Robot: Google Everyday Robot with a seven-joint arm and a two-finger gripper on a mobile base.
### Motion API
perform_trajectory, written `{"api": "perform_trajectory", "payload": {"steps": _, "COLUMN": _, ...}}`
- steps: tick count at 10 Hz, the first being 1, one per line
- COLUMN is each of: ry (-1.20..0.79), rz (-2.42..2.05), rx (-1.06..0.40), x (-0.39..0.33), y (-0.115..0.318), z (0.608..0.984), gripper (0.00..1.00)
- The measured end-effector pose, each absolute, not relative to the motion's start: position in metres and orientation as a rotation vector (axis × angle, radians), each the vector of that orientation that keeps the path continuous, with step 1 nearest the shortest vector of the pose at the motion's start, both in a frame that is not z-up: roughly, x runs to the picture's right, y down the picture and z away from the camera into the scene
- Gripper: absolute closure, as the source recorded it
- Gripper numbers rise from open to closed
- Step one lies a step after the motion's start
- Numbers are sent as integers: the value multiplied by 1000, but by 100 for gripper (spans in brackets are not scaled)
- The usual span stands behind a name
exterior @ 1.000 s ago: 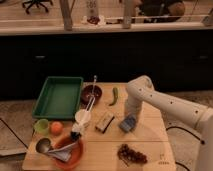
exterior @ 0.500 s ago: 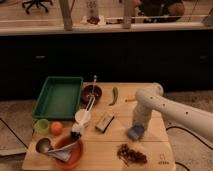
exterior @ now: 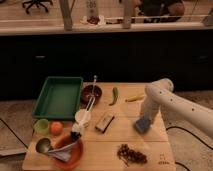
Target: Wipe table surface with sponge
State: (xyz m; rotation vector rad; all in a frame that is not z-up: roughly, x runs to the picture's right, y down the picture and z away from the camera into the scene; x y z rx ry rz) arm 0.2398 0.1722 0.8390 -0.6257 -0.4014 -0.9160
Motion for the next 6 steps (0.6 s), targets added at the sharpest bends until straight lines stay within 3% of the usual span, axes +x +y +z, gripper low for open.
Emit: {"api": "perform_trajectory", "payload": {"steps": 6, "ry": -486, "rz": -1045, "rx": -623, "x": 172, "y": 166, "z": 856, "gripper": 99}}
